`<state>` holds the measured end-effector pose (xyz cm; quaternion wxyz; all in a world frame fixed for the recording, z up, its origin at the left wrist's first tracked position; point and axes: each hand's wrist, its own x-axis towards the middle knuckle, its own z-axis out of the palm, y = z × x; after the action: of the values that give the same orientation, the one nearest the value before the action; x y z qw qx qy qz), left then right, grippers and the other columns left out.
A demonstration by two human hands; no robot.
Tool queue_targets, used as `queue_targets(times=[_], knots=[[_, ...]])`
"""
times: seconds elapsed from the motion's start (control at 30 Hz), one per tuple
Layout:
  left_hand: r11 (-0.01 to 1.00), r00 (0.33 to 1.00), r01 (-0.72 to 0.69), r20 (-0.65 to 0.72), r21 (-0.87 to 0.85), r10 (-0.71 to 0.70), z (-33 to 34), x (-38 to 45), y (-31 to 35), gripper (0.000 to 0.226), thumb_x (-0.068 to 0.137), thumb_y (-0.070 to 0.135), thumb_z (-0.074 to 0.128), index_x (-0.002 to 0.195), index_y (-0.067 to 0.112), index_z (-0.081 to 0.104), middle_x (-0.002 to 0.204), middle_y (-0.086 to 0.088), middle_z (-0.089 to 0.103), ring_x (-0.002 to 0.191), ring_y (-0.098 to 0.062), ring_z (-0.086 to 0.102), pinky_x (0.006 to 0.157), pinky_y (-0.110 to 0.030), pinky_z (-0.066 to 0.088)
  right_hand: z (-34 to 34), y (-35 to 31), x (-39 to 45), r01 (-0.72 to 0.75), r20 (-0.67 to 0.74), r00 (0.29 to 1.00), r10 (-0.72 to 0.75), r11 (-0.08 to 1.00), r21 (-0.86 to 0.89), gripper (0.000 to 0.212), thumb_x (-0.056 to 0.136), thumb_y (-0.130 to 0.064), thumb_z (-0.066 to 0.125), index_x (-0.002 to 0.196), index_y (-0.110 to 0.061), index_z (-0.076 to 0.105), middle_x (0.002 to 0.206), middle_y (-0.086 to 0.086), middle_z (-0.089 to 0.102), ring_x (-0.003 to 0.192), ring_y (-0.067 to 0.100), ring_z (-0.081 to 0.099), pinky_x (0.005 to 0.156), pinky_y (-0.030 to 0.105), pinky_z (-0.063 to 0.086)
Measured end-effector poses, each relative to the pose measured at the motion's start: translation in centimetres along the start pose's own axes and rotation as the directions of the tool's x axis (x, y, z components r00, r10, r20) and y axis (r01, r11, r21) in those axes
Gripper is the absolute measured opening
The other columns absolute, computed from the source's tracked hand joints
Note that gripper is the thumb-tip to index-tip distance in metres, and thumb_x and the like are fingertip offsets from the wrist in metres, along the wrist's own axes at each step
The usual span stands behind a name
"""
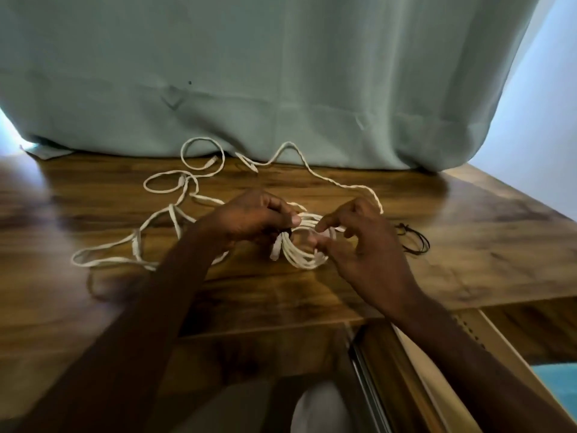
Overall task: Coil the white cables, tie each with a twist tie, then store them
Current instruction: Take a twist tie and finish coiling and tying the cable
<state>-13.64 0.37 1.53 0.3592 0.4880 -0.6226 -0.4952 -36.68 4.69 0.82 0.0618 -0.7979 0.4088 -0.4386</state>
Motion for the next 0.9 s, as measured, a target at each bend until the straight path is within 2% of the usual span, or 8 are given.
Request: queue_targets(times=[0.07,0.13,0.23,0.33,0.47,0.7,0.8,0.9], knots=[[0.995,1.000,-0.019,-0.023,0.101,0.022,0.5,-1.1,-0.1,0.018,0.091,0.014,0.077,0.104,0.001,0.077,0.086,-0.015,0.077,0.062,-0.012,0.067,0.052,-0.022,0.051,-0.6,0.8,-0.3,-0.151,-0.029,0.988,0.151,0.988,0.016,0.012,0.088,-0.031,0.080,0.099,-0.032,0.075,0.101,-0.012,0.065,0.089,0.001,0.061,0.073,0.026,0.048],[0.980,0.996,-0.051,-0.063,0.191,0.064,0.8,-1.3,-0.1,0.014,0.090,0.011,0.078,0.101,0.003,0.079,0.079,-0.010,0.077,0.057,-0.010,0.066,0.051,-0.022,0.050,-1.0,1.7,-0.1,-0.341,0.146,0.930,0.338,0.940,-0.005,0.018,0.092,-0.030,0.076,0.110,-0.029,0.074,0.102,-0.010,0.070,0.085,0.001,0.064,0.072,0.023,0.050],[0.928,0.981,-0.055,-0.152,0.368,0.118,1.5,-0.5,-0.5,0.005,0.089,0.011,0.079,0.093,0.014,0.081,0.070,-0.003,0.076,0.052,-0.020,0.069,0.048,-0.028,0.053,-0.8,2.4,0.6,-0.710,0.503,0.688,0.523,0.627,0.320,0.017,0.096,-0.025,0.072,0.107,-0.013,0.075,0.091,0.004,0.074,0.066,0.009,0.062,0.055,0.023,0.046],[0.876,0.949,-0.098,-0.219,0.472,0.225,2.5,0.2,-1.6,0.014,0.090,0.013,0.076,0.089,0.026,0.081,0.079,0.004,0.077,0.064,-0.017,0.072,0.061,-0.035,0.059,-0.9,2.9,2.0,-0.801,0.625,0.594,0.507,0.451,0.395,0.044,0.092,-0.035,0.073,0.116,0.001,0.072,0.093,0.013,0.074,0.069,0.013,0.063,0.053,0.025,0.044],[0.851,0.916,-0.164,-0.243,0.499,0.319,3.0,0.3,-3.2,0.017,0.091,0.020,0.072,0.091,0.036,0.078,0.092,0.016,0.076,0.089,-0.004,0.070,0.085,-0.039,0.059,-0.2,2.7,3.0,-0.762,0.624,0.599,0.502,0.597,0.251,0.040,0.080,-0.021,0.085,0.109,0.004,0.071,0.075,0.009,0.068,0.056,0.010,0.055,0.043,0.022,0.040],[0.623,0.846,-0.203,-0.185,0.755,0.501,4.3,-0.2,-3.1,0.016,0.091,0.016,0.061,0.098,0.029,0.066,0.097,0.010,0.069,0.087,-0.012,0.062,0.076,-0.038,0.051,1.6,2.6,2.8,-0.633,0.511,0.680,0.525,0.773,0.049,0.036,0.077,-0.033,0.090,0.093,-0.009,0.067,0.064,0.005,0.066,0.048,0.014,0.054,0.046,0.028,0.044],[0.606,0.844,-0.207,-0.173,0.768,0.508,4.7,0.6,-3.1,0.016,0.092,0.010,0.059,0.099,0.022,0.065,0.100,0.003,0.068,0.088,-0.018,0.062,0.077,-0.035,0.047,3.0,2.4,2.8,-0.543,0.404,0.751,0.523,0.837,-0.074,0.031,0.080,-0.033,0.088,0.090,-0.013,0.065,0.070,0.001,0.073,0.065,0.017,0.069,0.064,0.039,0.056],[0.607,0.844,-0.214,-0.168,0.766,0.510,5.2,1.4,-3.1,0.015,0.093,0.010,0.057,0.100,0.020,0.066,0.101,0.000,0.068,0.092,-0.022,0.063,0.078,-0.036,0.045,2.7,2.8,2.5,-0.597,0.364,0.741,0.565,0.802,-0.031,0.032,0.079,-0.031,0.089,0.092,-0.015,0.065,0.069,0.002,0.073,0.061,0.015,0.068,0.057,0.034,0.053]])
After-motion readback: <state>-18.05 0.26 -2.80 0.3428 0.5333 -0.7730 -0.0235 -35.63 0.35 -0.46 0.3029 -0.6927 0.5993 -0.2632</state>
